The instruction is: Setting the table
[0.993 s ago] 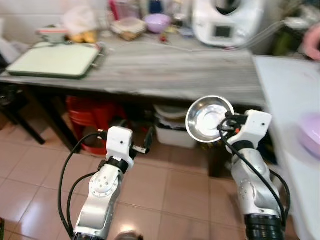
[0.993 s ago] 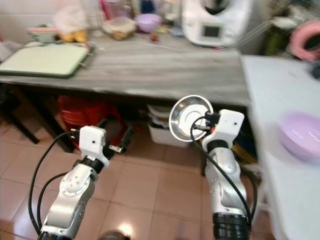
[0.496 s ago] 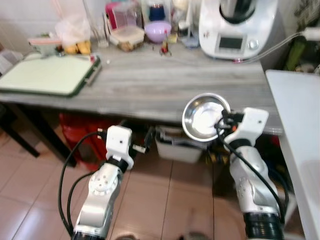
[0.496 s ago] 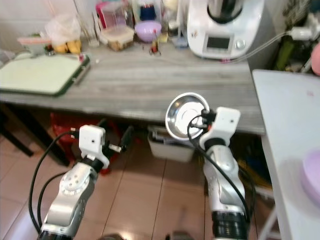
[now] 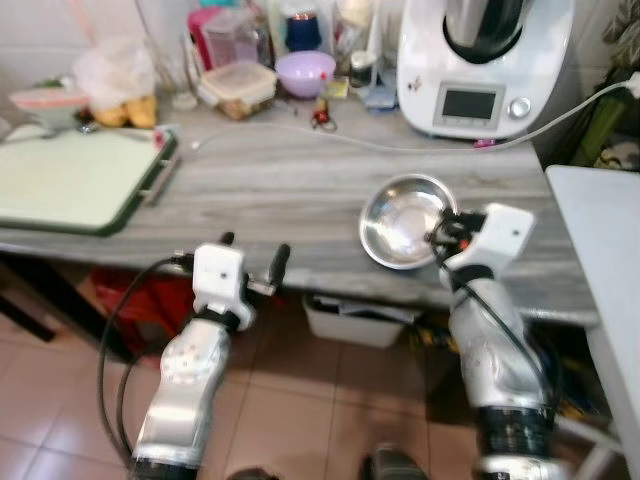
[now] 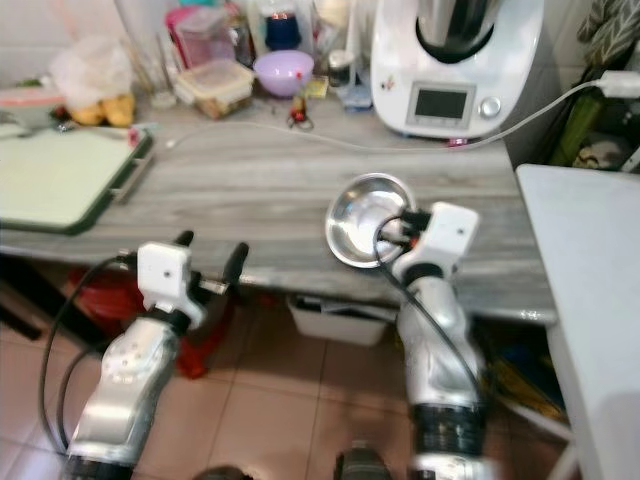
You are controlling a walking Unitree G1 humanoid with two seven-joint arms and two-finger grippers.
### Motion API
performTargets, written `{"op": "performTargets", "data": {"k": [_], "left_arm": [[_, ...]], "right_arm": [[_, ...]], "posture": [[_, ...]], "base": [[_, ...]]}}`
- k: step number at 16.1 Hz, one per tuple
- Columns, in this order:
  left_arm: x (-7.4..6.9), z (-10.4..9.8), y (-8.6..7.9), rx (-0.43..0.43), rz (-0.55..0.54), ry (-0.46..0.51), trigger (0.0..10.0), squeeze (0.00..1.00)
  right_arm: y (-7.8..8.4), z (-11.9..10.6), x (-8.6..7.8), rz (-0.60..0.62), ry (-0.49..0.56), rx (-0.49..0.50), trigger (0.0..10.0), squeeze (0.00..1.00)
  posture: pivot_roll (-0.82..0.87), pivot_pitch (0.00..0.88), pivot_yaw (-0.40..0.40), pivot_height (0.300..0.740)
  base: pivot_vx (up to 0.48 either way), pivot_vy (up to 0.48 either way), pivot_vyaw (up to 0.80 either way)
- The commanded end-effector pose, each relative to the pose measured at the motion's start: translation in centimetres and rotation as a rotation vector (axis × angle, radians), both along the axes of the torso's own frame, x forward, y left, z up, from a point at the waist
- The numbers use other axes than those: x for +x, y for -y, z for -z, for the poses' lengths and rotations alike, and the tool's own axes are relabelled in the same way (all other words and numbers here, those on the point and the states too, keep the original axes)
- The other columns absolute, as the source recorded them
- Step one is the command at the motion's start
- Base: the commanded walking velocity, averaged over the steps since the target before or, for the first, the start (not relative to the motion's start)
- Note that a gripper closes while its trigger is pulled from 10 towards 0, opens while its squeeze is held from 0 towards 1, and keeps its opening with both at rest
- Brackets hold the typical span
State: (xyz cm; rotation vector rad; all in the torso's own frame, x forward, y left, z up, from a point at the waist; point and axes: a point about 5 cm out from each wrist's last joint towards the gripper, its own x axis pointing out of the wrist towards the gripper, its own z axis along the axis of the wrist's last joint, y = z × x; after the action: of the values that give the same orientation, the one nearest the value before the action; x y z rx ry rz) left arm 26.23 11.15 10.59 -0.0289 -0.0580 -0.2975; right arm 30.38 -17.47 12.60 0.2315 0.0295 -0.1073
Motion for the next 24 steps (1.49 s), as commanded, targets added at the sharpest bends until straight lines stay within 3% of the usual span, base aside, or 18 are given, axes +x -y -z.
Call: {"op": "performTargets", "data": {"k": [1, 7, 15, 16, 24], "left_arm": [[0.0, 0.2, -0.8, 0.015, -0.025, -0.009, 10.0, 0.0], [0.1, 0.4, -1.2, 0.05, -0.051, -0.017, 10.0, 0.0], [0.0, 0.4, -1.2, 0.053, -0.05, -0.017, 10.0, 0.0], [0.0, 0.3, -1.2, 0.052, -0.05, -0.017, 10.0, 0.0], [-0.2, 0.4, -1.3, 0.053, -0.056, -0.021, 10.0, 0.0]], "right_arm": [[-0.7, 0.2, 0.2, -0.007, -0.023, 0.032, 10.0, 0.0], [-1.1, 2.5, 0.6, 0.006, -0.156, 0.168, 10.0, 0.0], [-0.6, 1.8, 3.5, 0.068, -0.143, 0.208, 10.0, 0.0], [-0.8, 2.0, 3.6, 0.062, -0.152, 0.229, 10.0, 1.0], [-1.6, 1.0, 3.0, 0.02, -0.089, 0.151, 10.0, 1.0]], "posture": [[-0.02, 0.025, 0.04, 0.74], [-0.01, 0.026, 0.045, 0.74], [0.0, 0.027, 0.047, 0.74], [0.0, 0.029, 0.048, 0.74], [0.0, 0.043, 0.048, 0.74]], "base": [[0.0, 0.0, 0.0], [0.0, 0.0, 0.0], [0.0, 0.0, 0.0], [0.0, 0.0, 0.0], [0.0, 0.0, 0.0]]}}
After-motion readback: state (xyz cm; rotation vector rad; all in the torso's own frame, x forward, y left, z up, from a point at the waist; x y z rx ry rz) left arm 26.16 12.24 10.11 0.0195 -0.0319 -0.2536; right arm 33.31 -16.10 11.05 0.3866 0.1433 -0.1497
